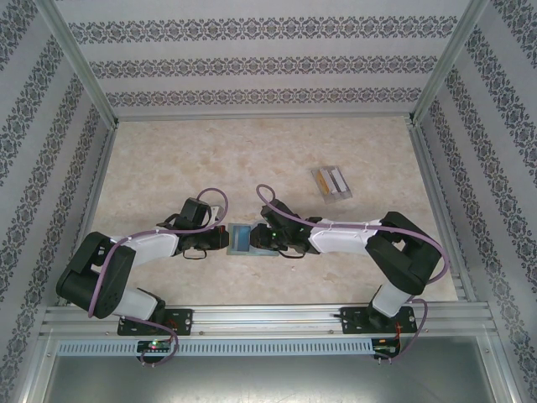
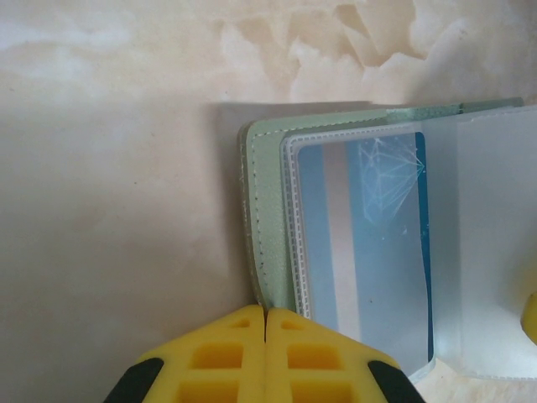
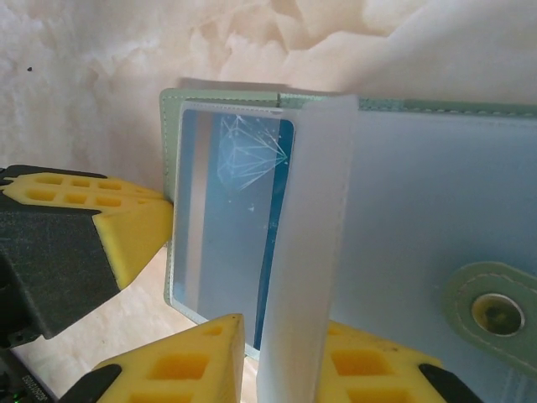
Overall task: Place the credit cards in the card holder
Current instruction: Flip over the card slot in the card holder.
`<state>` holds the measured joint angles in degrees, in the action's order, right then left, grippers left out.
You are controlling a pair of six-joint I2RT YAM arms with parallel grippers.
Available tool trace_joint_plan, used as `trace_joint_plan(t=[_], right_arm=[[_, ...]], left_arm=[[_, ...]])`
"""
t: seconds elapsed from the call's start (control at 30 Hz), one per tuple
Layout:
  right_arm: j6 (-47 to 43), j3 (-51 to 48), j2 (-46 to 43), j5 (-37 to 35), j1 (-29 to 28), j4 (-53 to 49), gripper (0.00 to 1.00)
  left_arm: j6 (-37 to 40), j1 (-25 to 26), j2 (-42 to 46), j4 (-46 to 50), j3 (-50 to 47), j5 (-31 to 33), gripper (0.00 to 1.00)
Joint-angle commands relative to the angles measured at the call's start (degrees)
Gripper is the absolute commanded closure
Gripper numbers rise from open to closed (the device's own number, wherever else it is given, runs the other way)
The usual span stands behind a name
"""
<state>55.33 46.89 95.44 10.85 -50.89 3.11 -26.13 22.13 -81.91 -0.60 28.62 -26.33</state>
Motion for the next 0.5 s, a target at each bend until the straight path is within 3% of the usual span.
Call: trace_joint_plan(t=[0.0, 0.33, 0.47], right_arm=[[-0.02, 1.31, 1.09, 0.28, -0.76, 0.49, 0.75], [-1.58, 2.96, 1.76, 0.92, -1.62, 1.76, 0.65], [-2.5, 4.08, 2.58, 1.45, -2.18, 1.65, 0.61]], left_arm=[[1.17, 0.46, -1.02, 1.48, 0.08, 0.13, 1.0], [1.04, 0.49, -0.82, 1.89, 0.27, 1.42, 1.0], [-0.69, 0.46, 1.51, 0.9, -1.45, 4.26, 0.88]])
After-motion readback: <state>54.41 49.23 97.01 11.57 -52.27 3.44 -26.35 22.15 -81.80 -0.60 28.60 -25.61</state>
